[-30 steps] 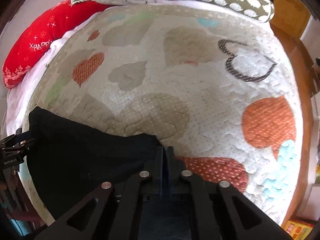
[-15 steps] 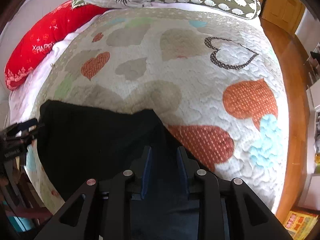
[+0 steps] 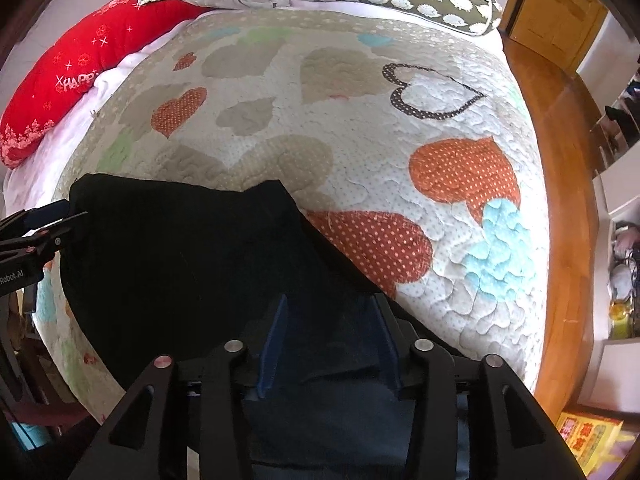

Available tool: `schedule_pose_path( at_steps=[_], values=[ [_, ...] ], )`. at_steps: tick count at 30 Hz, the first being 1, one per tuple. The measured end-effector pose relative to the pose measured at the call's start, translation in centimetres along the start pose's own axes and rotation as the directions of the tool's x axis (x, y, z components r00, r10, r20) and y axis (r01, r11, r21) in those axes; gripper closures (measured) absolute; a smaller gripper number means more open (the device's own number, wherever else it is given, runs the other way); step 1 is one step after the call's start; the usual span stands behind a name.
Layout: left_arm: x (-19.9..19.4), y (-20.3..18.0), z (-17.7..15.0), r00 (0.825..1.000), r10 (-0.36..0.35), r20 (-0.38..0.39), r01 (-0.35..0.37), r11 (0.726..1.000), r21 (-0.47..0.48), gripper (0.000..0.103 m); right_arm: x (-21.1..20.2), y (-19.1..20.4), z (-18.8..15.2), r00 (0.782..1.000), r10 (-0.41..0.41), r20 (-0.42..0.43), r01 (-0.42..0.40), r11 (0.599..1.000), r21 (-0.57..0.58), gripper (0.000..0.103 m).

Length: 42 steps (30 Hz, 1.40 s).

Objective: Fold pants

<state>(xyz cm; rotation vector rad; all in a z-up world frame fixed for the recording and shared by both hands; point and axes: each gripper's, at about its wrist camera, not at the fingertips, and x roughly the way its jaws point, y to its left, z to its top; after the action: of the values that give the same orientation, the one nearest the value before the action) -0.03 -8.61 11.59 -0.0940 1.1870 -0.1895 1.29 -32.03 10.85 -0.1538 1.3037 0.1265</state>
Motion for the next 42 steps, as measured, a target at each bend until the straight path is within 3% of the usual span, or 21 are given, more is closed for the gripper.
schedule_pose_path(
  at_steps=[18, 23, 30, 42],
  values=[
    [1.1, -2.8, -0.2, 1.000, -0.019, -0.024, 0.020, 0.998, 0.061, 0.020, 0.8, -0.9, -1.7, 0.999, 0.007, -0.048, -0.006, 1.000, 0.016, 0.059],
    [1.5, -3.3, -0.4, 0.999, -0.021, -0.036, 0.024, 0.997, 0.072, 0.020, 0.8, -1.2, -2.2, 0.999, 0.010, -0.053, -0.008, 1.000, 0.026, 0.054],
    [2.9, -5.1, -0.7, 0.997, -0.040, -0.062, 0.047, 0.993, 0.110, 0.020, 0.7, -1.6, -5.3, 0.996, 0.036, -0.077, -0.031, 0.998, 0.061, 0.052],
    [6.9, -10.8, -0.2, 0.993, -0.015, -0.120, 0.048, 0.959, 0.281, 0.020, 0.6, -9.4, -10.1, 0.996, -0.018, -0.082, 0.038, 0.969, 0.244, 0.052]
  ],
)
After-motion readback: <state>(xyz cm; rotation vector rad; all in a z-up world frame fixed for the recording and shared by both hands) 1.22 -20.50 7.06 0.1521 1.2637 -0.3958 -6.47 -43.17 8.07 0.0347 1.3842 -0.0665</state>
